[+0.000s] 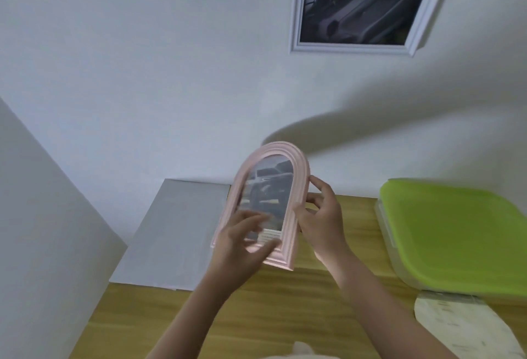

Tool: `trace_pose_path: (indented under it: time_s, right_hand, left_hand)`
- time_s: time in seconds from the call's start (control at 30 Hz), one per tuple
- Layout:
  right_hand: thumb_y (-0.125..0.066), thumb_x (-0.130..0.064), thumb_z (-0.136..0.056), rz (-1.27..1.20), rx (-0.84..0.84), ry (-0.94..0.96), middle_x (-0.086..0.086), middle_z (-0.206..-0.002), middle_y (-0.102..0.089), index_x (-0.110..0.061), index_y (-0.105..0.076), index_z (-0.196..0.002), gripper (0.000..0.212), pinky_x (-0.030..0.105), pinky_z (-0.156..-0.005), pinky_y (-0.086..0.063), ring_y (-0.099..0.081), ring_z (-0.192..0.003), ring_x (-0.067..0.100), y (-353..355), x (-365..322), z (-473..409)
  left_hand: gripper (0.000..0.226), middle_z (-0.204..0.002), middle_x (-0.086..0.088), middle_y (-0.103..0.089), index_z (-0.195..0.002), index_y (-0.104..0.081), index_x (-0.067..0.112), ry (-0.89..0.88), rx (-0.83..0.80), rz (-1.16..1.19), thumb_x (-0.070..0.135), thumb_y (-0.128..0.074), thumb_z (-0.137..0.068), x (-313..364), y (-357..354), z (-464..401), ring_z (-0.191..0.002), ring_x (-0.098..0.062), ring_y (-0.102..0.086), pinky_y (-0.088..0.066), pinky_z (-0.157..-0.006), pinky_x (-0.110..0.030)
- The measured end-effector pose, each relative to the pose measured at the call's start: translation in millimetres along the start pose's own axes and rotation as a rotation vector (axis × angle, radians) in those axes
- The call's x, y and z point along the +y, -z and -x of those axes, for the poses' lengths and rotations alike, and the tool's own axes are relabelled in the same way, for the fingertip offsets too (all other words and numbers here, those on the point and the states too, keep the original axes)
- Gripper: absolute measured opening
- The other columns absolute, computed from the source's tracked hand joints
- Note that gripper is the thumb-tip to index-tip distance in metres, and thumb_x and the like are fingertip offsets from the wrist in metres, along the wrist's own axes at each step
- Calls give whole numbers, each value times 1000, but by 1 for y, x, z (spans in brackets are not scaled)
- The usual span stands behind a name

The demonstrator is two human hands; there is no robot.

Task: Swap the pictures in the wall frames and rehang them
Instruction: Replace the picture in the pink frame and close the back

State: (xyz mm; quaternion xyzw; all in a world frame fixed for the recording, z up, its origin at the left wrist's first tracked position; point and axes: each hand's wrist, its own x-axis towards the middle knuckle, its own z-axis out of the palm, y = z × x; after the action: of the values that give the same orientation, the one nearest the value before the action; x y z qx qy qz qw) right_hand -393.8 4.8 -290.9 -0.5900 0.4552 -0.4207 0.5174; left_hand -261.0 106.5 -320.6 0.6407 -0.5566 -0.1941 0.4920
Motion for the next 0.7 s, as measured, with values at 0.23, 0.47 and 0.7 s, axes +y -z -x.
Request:
trace_pose_path:
  time_s: [0.23,0.47,0.7]
  right_hand:
    - [-49,7,-90,-58,51,41,4,-88,-63,-20,-55,-123,43,11,-46,-42,-57,-53,-4,7,-2,4]
    - [-47,4,-91,-64,77,127,5,-89,-63,-23,-55,-125,44,11,-52,-44,-60,-62,-4,-7,-23,-2]
    - [-49,-16,-96,-92,-28,304,-6,-104,-63,-39,-43,-131,42,12,-59,-49,-63,-77,-2,-41,-92,-27]
  left_hand:
    - [29,-115,8,-61,-111,-59,32,327,214,80,20,-65,-85,-45,49,-5,-101,-15,-62,-52,-85,-34]
    - [33,-109,6,-65,-108,-63,27,259,229,250,5,-64,-84,-37,83,-22,-87,-20,-68,-59,-70,-25]
    - [32,-103,8,-67,-108,-63,23,67,316,290,5,-66,-81,0,154,-78,-84,-22,-67,-58,-68,-22]
